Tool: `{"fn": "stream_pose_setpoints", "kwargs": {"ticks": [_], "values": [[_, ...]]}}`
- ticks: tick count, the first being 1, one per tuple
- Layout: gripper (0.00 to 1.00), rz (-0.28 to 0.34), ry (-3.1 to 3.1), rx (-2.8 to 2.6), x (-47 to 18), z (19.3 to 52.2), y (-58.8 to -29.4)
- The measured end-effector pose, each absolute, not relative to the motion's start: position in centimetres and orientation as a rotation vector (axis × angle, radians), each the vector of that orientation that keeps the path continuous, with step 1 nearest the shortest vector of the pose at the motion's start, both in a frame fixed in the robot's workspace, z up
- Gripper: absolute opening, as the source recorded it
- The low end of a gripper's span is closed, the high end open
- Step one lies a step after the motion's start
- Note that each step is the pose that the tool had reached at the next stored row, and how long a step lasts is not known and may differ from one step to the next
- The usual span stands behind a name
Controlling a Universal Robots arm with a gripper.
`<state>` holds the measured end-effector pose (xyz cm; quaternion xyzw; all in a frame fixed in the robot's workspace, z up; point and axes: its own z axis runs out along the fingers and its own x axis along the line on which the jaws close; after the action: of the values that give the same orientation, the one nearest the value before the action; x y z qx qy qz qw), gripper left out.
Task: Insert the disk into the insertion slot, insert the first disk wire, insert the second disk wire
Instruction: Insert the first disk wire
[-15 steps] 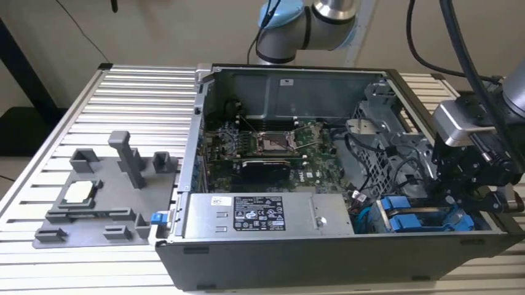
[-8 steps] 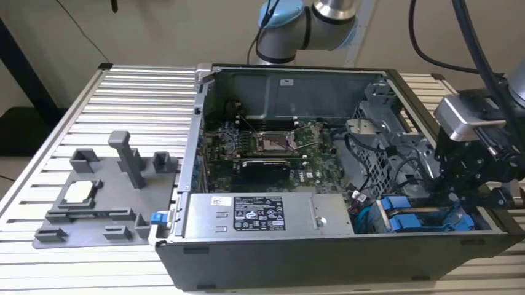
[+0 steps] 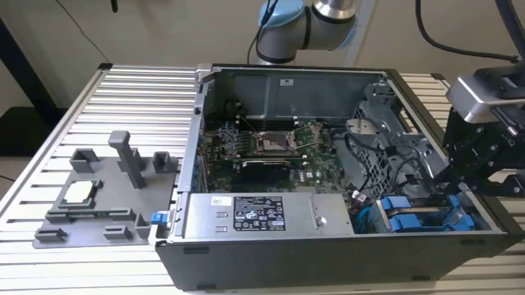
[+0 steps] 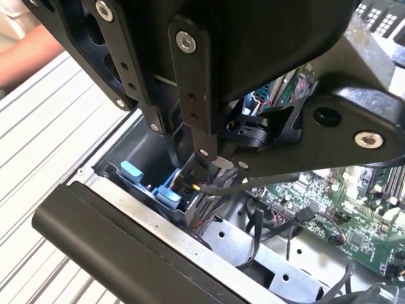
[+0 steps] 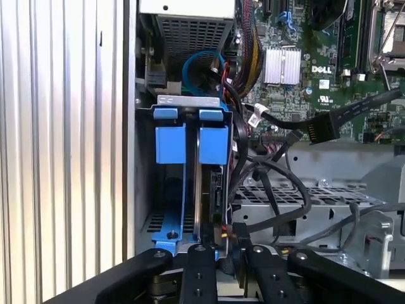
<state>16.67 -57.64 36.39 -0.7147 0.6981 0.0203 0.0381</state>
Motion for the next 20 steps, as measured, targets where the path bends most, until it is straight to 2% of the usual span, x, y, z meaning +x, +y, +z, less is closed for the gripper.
{"fn": "stream_pose_setpoints", "kwargs": {"ticks": [6,14,20], "values": [[0.26,0.062,2.142,-2.192,16.7,38.3,-57.6],[0.26,0.062,2.142,-2.192,16.7,38.4,-57.5],[0.26,0.062,2.141,-2.192,16.7,38.4,-55.3]]}}
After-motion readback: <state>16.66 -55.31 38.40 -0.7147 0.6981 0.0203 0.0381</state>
